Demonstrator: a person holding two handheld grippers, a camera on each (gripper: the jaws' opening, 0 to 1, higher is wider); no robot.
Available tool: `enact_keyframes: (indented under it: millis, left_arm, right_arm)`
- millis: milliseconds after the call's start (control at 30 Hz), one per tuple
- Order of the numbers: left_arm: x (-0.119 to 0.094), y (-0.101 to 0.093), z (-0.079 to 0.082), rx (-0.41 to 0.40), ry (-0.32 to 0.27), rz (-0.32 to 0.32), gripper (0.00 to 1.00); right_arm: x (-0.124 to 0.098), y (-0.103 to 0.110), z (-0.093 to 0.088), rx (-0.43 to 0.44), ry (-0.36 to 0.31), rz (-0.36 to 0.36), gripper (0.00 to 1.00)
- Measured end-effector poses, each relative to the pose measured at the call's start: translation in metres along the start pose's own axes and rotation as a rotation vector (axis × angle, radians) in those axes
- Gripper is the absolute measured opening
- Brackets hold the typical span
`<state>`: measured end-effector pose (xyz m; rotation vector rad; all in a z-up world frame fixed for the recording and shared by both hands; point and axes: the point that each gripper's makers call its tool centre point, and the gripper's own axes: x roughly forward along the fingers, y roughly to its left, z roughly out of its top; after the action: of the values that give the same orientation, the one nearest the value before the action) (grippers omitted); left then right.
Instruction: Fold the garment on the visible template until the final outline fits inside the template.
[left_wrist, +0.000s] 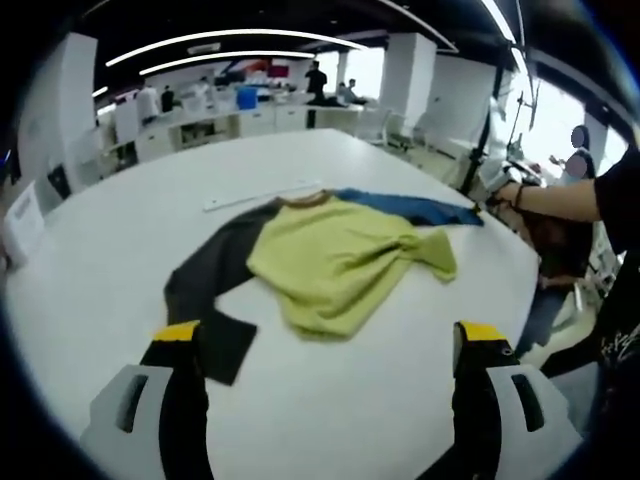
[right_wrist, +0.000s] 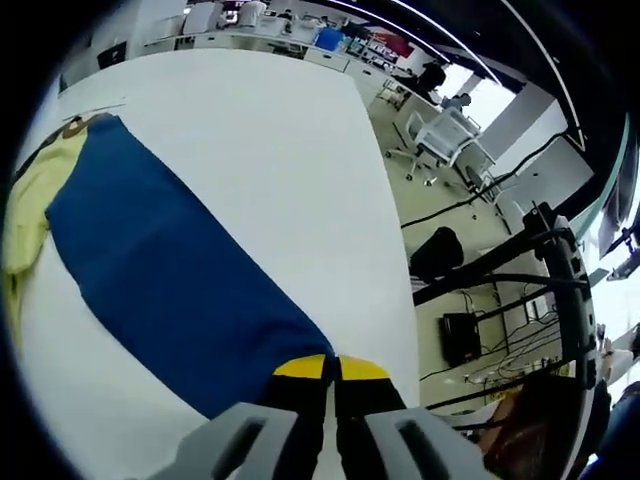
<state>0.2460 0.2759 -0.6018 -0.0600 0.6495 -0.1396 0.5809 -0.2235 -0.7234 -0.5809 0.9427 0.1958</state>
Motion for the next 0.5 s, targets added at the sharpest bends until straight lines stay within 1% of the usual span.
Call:
enact_keyframes:
  millis: [67,233,433,467,500]
  left_arm:
    - [-0.0001,0.0002,0.0003,0.003,0.000,0.003,0.99]
    - [-0.0008,0.0007,-0.0001,0.000,-0.005,0.005,0.99]
    - [-0.0026,-0.0005,-0.0039,-0.005,0.002,0.007,0.99]
    - [-0.0030,-0.0003,-0.0042,-0.002,0.002,0.008,0.99]
    - [-0.0032,-0.0004,-0.0045,-0.002,0.004,0.008,0.99]
  right_arm:
    - [0.0009,-0.0020,0.0009,0.025,-0.011,0.011,0.00]
    - [0.0038,-0.0047,0.0034,0.049,-0.023,0.032,0.00]
    - [-0.0007,-0.0014,0.0017,0.043,-0.023,0.032,0.00]
    - [-0.0019,-0.0019,0.0018,0.052,-0.025,0.028,0.02]
    - [-0.0051,-0.0015,0.0031,0.087,-0.035,0.027,0.06]
